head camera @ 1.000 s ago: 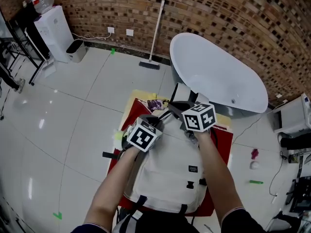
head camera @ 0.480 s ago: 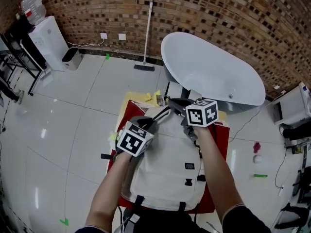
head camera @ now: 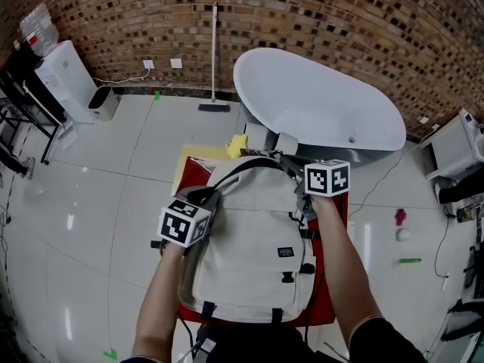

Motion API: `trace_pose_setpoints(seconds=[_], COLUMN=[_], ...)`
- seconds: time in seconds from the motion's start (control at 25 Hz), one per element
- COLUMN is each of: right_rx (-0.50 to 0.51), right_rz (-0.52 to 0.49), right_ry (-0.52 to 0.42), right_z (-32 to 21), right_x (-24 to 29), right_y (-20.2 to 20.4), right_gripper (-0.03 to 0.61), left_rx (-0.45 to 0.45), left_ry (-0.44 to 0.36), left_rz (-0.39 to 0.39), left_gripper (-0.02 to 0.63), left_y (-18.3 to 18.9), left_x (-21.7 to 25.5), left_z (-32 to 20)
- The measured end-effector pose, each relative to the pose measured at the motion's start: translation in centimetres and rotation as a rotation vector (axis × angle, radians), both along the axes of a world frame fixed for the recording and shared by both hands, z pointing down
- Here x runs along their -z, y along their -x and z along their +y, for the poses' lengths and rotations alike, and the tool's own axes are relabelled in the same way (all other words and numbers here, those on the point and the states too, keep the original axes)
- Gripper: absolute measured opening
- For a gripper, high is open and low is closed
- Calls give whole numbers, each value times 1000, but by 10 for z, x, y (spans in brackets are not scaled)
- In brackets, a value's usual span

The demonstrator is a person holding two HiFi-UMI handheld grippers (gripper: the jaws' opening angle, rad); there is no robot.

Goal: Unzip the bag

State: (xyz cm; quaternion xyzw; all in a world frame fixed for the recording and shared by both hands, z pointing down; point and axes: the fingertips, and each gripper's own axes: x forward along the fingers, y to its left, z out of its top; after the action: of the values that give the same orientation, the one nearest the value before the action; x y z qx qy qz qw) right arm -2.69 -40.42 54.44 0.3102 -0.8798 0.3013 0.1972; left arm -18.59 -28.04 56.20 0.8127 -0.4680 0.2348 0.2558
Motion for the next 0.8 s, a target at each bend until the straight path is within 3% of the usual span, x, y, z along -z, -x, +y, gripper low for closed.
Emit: trace_pose_setpoints(seconds=[0.52, 0.8], right_rx=[-147, -226], right_rz=[-73, -81], right_ry=[43, 79], right_z=[16, 34], right_x=[-26, -47], right_y=[-81, -118], right_gripper=[20, 20], left_rx=[57, 57], left_ry=[50, 57], left_rz=[10, -35], left_gripper=[41, 40], left_y=[12, 10], left_x=[-12, -11], left_z=[6, 1])
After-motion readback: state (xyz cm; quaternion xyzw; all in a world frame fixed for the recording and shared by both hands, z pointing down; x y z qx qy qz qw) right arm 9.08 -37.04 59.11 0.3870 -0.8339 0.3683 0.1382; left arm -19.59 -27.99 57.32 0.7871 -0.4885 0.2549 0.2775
